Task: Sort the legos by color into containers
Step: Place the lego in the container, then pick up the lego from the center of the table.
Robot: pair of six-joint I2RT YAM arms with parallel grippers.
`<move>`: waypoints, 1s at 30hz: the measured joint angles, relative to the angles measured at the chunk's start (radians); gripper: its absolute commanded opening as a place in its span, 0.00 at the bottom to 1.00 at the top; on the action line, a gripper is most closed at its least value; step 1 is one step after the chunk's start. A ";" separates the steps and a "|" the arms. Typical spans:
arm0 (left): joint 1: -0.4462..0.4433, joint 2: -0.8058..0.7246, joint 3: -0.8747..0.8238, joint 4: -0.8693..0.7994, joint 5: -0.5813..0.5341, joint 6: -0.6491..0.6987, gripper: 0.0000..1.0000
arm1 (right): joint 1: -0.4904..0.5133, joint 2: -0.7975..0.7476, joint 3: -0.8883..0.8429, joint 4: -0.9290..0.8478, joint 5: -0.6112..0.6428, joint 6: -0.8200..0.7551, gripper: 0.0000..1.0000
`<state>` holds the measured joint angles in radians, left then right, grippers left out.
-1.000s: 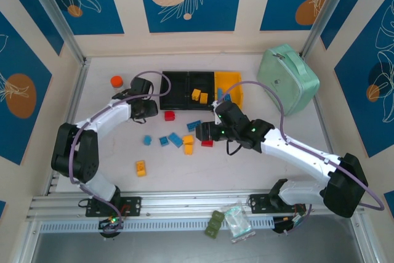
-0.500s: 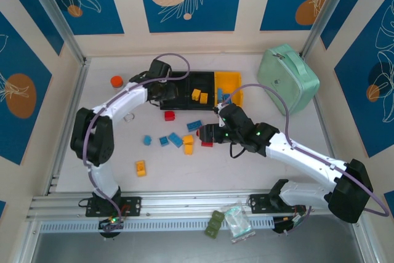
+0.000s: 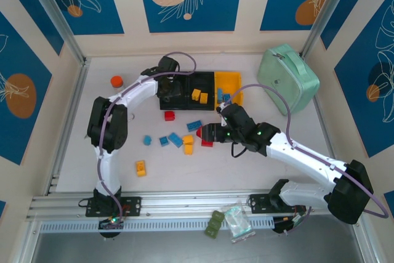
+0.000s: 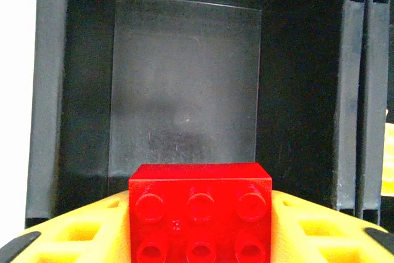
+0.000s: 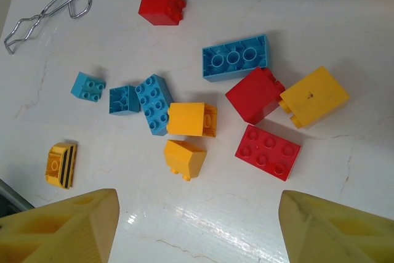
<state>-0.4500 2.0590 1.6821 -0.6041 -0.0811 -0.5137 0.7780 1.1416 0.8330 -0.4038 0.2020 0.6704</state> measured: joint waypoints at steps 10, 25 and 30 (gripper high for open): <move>-0.008 0.009 0.015 -0.019 -0.006 -0.001 0.59 | -0.008 0.000 0.000 0.000 -0.004 0.000 0.69; -0.060 -0.320 -0.298 0.032 -0.061 0.023 0.65 | -0.008 -0.058 -0.047 0.047 -0.054 -0.008 0.74; -0.070 -0.417 -0.496 0.119 -0.086 0.018 0.73 | 0.000 -0.079 -0.063 0.090 -0.075 -0.012 0.79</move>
<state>-0.5198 1.6417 1.1866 -0.4850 -0.1669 -0.4953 0.7776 1.0630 0.7700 -0.3138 0.1272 0.6586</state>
